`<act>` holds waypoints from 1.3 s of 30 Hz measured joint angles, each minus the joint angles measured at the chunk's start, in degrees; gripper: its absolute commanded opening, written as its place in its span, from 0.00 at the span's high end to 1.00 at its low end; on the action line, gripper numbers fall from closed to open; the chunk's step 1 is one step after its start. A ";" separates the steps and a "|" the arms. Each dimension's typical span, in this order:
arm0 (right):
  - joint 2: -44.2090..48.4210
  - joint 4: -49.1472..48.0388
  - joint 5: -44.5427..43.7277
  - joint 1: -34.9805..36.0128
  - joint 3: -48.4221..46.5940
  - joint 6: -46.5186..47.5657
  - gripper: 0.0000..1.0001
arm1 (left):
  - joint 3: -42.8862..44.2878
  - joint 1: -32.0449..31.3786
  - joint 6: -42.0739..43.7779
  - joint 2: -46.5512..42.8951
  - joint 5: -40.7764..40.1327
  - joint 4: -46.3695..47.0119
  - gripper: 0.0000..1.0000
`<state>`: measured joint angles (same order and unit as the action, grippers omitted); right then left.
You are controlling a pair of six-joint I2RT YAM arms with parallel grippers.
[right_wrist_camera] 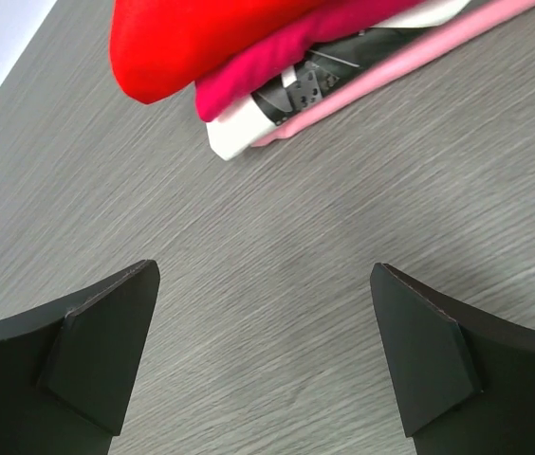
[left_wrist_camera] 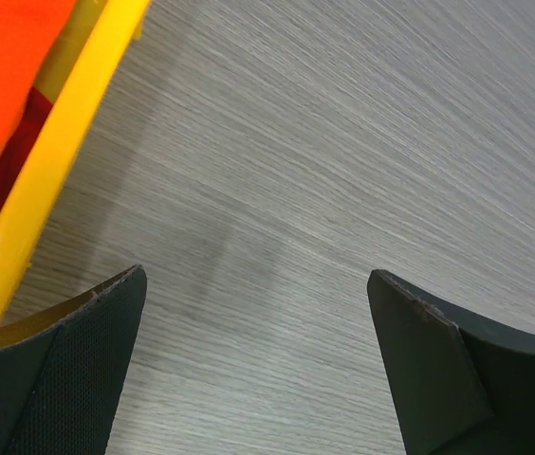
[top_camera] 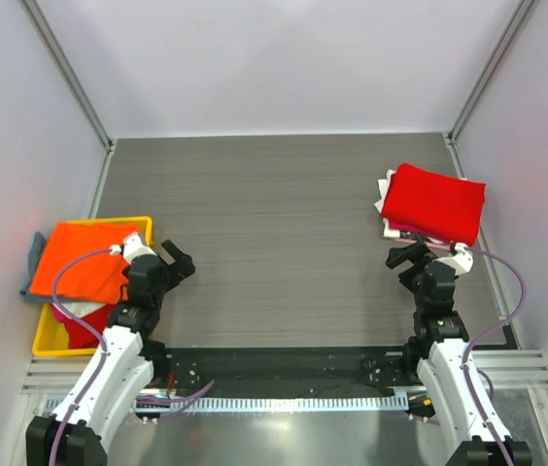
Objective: Fold and stack the t-shirts
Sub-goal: Grab the tshirt from the pile
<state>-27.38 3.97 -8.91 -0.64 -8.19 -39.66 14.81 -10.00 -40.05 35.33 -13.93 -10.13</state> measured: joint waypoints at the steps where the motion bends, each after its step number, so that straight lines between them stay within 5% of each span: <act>1: 0.00 0.28 -0.44 0.00 -0.04 0.00 0.00 | 0.26 0.00 0.00 0.76 0.39 0.46 0.00; 6: 0.00 2.51 -4.02 0.00 -0.57 -1.05 0.00 | 5.60 0.00 -2.97 6.03 0.52 -1.62 0.12; 14: 1.05 5.64 -9.68 0.00 -1.36 -3.89 0.01 | 24.33 1.68 -11.82 10.82 -10.73 -17.22 0.14; 23: 1.27 5.99 -9.75 0.00 -1.36 -4.22 0.01 | 42.45 21.44 -11.93 32.68 -13.51 -31.67 0.11; 32: 1.27 5.97 -8.85 0.00 -1.36 -4.20 0.01 | 41.00 30.51 -15.74 43.85 -10.56 -35.04 0.19; 35: 1.27 5.97 -8.44 0.00 -1.36 -4.13 0.01 | 38.86 30.86 -18.67 43.82 -10.71 -33.35 0.48; 36: 1.27 5.95 -8.28 0.00 -1.36 -4.11 0.01 | 38.07 31.04 -19.47 43.74 -10.54 -32.94 0.66; 39: 1.27 5.92 -7.72 0.00 -1.36 -4.07 0.01 | 36.41 31.19 -21.18 41.99 -9.27 -32.09 0.81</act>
<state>-26.11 9.89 -16.62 -0.64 -9.54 -43.72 51.22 21.19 -61.23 77.32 -23.20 -42.22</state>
